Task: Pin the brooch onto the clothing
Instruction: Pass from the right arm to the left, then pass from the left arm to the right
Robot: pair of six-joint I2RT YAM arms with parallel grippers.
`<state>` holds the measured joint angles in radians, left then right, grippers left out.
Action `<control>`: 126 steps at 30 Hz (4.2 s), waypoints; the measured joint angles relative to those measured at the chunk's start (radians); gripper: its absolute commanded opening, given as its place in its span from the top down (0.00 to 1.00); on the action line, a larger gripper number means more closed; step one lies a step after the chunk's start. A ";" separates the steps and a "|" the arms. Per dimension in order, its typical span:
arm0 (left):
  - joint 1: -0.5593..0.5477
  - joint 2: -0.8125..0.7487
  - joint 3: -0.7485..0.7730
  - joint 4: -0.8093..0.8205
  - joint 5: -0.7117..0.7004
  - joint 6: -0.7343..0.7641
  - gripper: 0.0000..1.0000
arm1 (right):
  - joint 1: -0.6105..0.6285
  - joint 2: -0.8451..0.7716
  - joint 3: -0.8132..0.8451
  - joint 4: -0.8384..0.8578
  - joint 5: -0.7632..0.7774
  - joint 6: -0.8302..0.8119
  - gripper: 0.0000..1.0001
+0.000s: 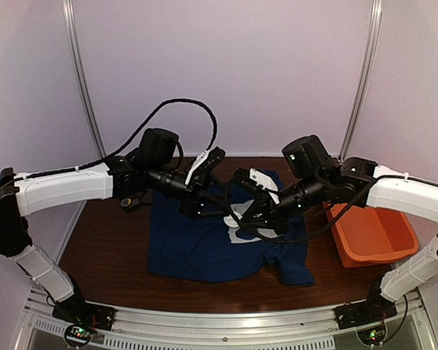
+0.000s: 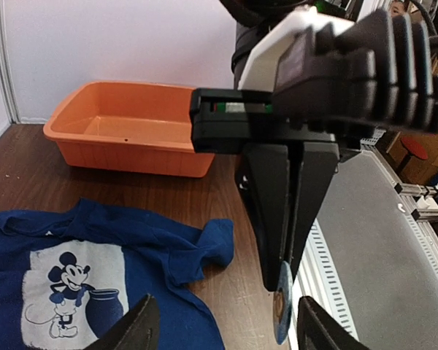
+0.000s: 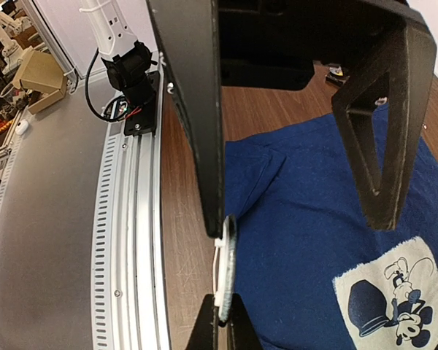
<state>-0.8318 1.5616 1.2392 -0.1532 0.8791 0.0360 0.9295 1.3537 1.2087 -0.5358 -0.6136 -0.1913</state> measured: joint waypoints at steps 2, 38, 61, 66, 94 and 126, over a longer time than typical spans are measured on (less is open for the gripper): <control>-0.005 0.011 0.000 -0.010 0.003 0.003 0.38 | 0.000 0.003 0.002 -0.003 0.000 -0.005 1.00; -0.033 0.054 0.021 -0.030 0.027 0.009 1.00 | -0.008 0.011 -0.001 -0.014 0.058 -0.013 0.43; 0.043 -0.064 -0.362 0.731 -0.121 -0.449 1.00 | -0.061 -0.272 -0.510 0.854 0.274 0.385 0.00; 0.043 -0.087 -0.362 0.759 -0.146 -0.470 1.00 | -0.061 -0.246 -0.502 0.853 0.394 0.426 0.00; 0.059 -0.142 -0.498 1.035 -0.281 -0.613 1.00 | -0.043 -0.169 -0.468 0.893 0.332 0.430 0.05; 0.059 -0.106 -0.513 1.135 -0.253 -0.649 1.00 | -0.039 -0.043 -0.376 0.951 0.210 0.450 0.13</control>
<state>-0.7731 1.4551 0.7258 0.9817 0.6266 -0.6128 0.8909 1.3102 0.8330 0.4152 -0.4034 0.2584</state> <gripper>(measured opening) 0.018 0.877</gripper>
